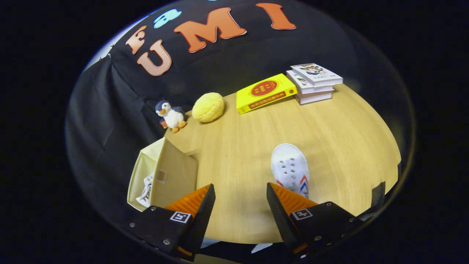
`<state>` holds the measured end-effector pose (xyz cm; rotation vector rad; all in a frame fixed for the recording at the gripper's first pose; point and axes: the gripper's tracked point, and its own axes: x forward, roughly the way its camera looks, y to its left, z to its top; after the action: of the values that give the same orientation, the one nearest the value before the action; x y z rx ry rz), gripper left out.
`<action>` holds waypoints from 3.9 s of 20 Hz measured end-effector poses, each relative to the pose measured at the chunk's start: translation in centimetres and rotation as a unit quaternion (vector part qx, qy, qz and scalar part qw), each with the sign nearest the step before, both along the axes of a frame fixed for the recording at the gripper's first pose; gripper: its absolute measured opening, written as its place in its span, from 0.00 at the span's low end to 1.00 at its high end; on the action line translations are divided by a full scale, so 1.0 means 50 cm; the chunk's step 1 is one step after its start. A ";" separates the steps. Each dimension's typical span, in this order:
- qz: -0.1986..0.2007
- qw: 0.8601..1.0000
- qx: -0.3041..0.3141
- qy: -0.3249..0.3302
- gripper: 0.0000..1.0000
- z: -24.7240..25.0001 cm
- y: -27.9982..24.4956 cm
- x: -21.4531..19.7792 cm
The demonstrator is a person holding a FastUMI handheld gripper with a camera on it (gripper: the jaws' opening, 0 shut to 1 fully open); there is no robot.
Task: Open the storage box then place both shoes into the box .Put the left shoe in first, then the right shoe, with the right side of both shoes facing outward in a uniform manner.
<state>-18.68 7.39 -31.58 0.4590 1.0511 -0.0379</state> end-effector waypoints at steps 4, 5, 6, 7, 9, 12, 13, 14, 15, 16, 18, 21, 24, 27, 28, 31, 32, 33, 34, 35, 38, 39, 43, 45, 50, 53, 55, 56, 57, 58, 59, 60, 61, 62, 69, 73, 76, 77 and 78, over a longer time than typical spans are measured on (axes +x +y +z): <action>0.000 0.998 -0.059 0.024 0.85 -0.061 -0.084 -0.050; 0.007 0.997 -0.072 0.031 0.85 -0.076 -0.097 -0.062; 0.013 0.996 -0.082 0.039 0.83 -0.091 -0.110 -0.074; 0.021 0.995 -0.091 0.047 0.82 -0.104 -0.122 -0.083; 0.036 0.992 -0.105 0.060 0.78 -0.134 -0.136 -0.096; 0.067 0.987 -0.124 0.076 0.73 -0.170 -0.146 -0.109; 0.078 0.984 -0.138 0.079 0.72 -0.179 -0.156 -0.110; 0.087 0.981 -0.150 0.082 0.71 -0.185 -0.164 -0.111; 0.094 0.979 -0.161 0.083 0.70 -0.192 -0.171 -0.110; 0.103 0.978 -0.161 0.084 0.68 -0.198 -0.169 -0.109; 0.119 0.976 -0.160 0.083 0.67 -0.206 -0.163 -0.109; 0.134 0.972 -0.183 0.058 0.63 -0.214 -0.166 -0.093; 0.117 0.975 -0.185 0.034 0.59 -0.215 -0.168 -0.079; 0.098 0.980 -0.172 -0.009 0.51 -0.224 -0.162 -0.058; 0.094 0.983 -0.158 -0.014 0.48 -0.230 -0.154 -0.057; 0.085 0.984 -0.154 -0.028 0.37 -0.234 -0.157 -0.045; 0.085 0.983 -0.158 -0.032 0.34 -0.235 -0.161 -0.041; 0.080 0.983 -0.163 -0.034 0.31 -0.234 -0.171 -0.037; 0.068 0.982 -0.171 -0.033 0.20 -0.236 -0.187 -0.032; 0.055 0.983 -0.171 -0.031 0.13 -0.239 -0.197 -0.025; 0.048 0.987 -0.151 -0.025 0.04 -0.247 -0.196 -0.013; 0.055 0.987 -0.150 -0.017 0.04 -0.252 -0.196 -0.016; 0.065 0.986 -0.151 0.000 0.10 -0.264 -0.194 -0.007; 0.057 0.988 -0.143 0.001 0.09 -0.263 -0.196 0.001; -0.007 0.994 -0.102 0.025 0.01 -0.240 -0.185 0.014; -0.006 0.996 -0.083 0.005 0.01 -0.194 -0.148 0.040; -0.008 0.998 -0.065 -0.015 0.00 -0.155 -0.119 0.066; -0.009 0.998 -0.054 -0.026 0.01 -0.130 -0.101 0.083; -0.014 0.998 -0.042 -0.041 0.00 -0.102 -0.084 0.104; -0.011 0.998 -0.037 -0.048 0.01 -0.080 -0.064 0.118; -0.001 0.997 -0.046 -0.056 0.00 -0.065 -0.056 0.125; 0.011 0.996 -0.051 -0.068 0.00 -0.055 -0.041 0.133; 0.018 0.996 -0.059 -0.066 0.01 -0.062 -0.035 0.136; 0.015 0.997 -0.049 -0.055 0.00 -0.063 -0.021 0.126; 0.022 0.995 -0.031 -0.094 0.01 0.029 0.056 0.164; 0.030 0.991 -0.006 -0.132 0.00 0.127 0.124 0.204; 0.037 0.989 0.013 -0.145 0.00 0.186 0.187 0.221; 0.039 0.988 0.021 -0.146 0.00 0.198 0.212 0.226; 0.042 0.988 0.027 -0.146 0.00 0.207 0.237 0.229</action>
<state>-7.23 19.25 -21.23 0.4532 0.7838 0.1296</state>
